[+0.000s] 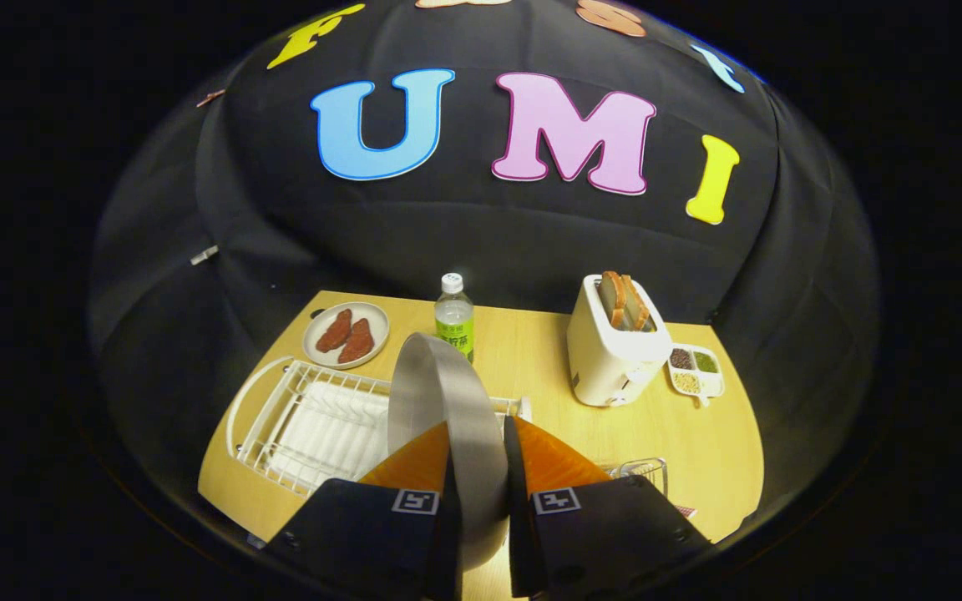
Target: Take the plate from the dish rack, then take the spoon from the basket and place it into the plate.
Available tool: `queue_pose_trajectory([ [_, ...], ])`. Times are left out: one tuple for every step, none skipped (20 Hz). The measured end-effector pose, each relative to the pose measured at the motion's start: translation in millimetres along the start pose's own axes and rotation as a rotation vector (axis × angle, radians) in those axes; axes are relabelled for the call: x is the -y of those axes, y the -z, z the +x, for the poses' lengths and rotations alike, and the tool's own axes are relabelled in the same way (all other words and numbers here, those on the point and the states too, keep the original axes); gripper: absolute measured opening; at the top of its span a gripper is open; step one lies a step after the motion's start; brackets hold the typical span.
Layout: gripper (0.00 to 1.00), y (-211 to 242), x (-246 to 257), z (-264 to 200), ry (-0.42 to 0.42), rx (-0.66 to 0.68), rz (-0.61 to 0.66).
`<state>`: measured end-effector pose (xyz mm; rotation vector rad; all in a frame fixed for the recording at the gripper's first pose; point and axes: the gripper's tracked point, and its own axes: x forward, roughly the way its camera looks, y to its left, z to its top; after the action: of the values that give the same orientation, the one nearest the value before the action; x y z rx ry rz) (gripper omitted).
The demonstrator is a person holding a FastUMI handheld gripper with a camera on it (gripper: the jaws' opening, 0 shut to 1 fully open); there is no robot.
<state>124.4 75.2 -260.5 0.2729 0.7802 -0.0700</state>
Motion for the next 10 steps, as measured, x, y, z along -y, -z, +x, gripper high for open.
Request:
queue_pose_trajectory([
  [0.26, 5.3, 3.4, -8.8, -0.030, -0.005, 0.035],
  [0.26, 10.5, 10.8, -17.8, -0.046, -0.008, 0.059],
  [0.26, 14.6, 19.8, -27.2, -0.049, -0.007, 0.077],
  [0.26, 19.8, 27.3, -37.3, -0.051, -0.004, 0.091],
  [0.26, 25.3, 35.1, -47.6, -0.055, -0.004, 0.108],
  [0.26, 32.4, 42.0, -57.3, -0.061, -0.007, 0.126],
  [0.26, 38.8, 48.9, -66.6, -0.067, -0.009, 0.149],
  [0.26, 46.6, 56.4, -76.6, -0.077, -0.012, 0.174],
  [0.26, 55.7, 65.1, -85.5, -0.082, -0.019, 0.203],
  [0.26, 67.3, 74.1, -94.4, -0.086, -0.031, 0.232],
])
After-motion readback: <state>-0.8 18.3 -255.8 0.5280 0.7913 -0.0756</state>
